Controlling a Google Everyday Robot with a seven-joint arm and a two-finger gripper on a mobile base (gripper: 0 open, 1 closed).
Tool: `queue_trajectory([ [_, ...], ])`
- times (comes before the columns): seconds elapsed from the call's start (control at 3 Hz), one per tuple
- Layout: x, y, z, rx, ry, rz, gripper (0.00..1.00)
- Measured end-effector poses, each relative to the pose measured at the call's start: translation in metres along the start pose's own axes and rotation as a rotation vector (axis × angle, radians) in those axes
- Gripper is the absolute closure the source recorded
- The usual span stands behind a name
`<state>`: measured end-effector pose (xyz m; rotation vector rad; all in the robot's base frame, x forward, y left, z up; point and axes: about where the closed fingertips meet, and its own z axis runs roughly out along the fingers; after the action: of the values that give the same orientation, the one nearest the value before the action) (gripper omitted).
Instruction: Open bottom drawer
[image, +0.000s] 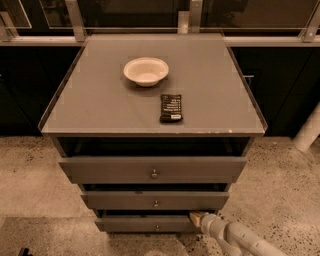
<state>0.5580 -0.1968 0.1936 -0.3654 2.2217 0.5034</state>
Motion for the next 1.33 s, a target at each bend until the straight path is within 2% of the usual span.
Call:
queue_trajectory([
  [0.67, -0.0024, -0.0005, 0.0074, -0.003, -0.002, 0.014, 1.00],
  [1.0, 0.0008, -0.0007, 0.0080, -0.018, 0.027, 0.040, 1.00],
  [1.33, -0.0002, -0.0004, 0.0072, -0.018, 0.027, 0.040, 1.00],
])
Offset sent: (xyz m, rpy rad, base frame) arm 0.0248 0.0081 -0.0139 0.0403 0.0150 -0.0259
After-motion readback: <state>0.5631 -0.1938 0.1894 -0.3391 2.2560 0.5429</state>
